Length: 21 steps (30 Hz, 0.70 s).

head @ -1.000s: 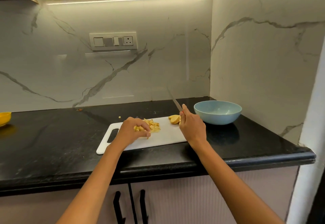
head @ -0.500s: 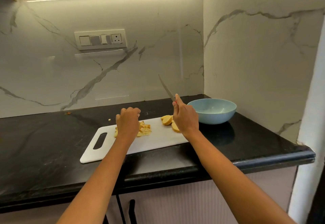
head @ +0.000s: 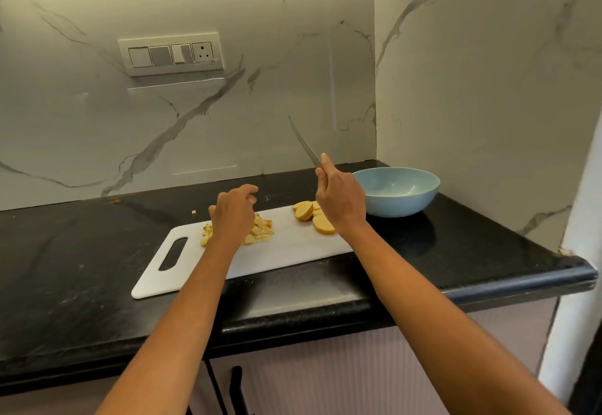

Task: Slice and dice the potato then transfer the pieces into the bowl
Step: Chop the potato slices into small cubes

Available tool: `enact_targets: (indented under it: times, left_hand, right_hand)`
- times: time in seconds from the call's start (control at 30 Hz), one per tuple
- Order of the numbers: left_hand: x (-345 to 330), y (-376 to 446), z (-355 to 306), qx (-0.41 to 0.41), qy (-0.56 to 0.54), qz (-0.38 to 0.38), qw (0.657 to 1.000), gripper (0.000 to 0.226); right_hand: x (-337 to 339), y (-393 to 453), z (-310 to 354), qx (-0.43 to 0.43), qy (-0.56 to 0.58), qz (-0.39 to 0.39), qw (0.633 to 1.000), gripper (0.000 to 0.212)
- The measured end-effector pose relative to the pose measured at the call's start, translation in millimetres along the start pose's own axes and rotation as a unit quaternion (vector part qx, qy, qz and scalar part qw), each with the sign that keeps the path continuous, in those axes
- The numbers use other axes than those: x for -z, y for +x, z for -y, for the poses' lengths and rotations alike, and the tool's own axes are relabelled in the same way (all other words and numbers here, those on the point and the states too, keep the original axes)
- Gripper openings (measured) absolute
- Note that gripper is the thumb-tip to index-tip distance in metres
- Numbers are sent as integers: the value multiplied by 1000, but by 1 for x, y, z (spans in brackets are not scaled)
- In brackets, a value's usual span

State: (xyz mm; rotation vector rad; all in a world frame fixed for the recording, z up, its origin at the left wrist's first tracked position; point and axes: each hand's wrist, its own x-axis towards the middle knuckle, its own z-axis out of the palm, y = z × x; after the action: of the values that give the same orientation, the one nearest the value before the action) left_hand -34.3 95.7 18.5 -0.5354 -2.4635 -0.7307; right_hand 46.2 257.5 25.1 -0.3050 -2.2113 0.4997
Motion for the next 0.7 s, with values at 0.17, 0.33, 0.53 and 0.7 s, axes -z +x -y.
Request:
enact_targets:
  times: [0.17,0.33,0.53,0.7]
  left_hand:
    - [-12,7,-29,-142,-40,174,974,48]
    - [-24,13,-43,-153,-38,256,954,53]
    - [-25,15,-41,-143,-77,265,951,49]
    - [-28,15,-34,-121,-133,231,956,46]
  right_hand:
    - [2,0,0,-6,6,-9,1000,45]
    - [1,1,-3,-8,9,-14,1000,45]
    - [-1,2,-4,-2,9,-14,1000,46]
    - [0,1,-5,-3,11,-17,1000,45]
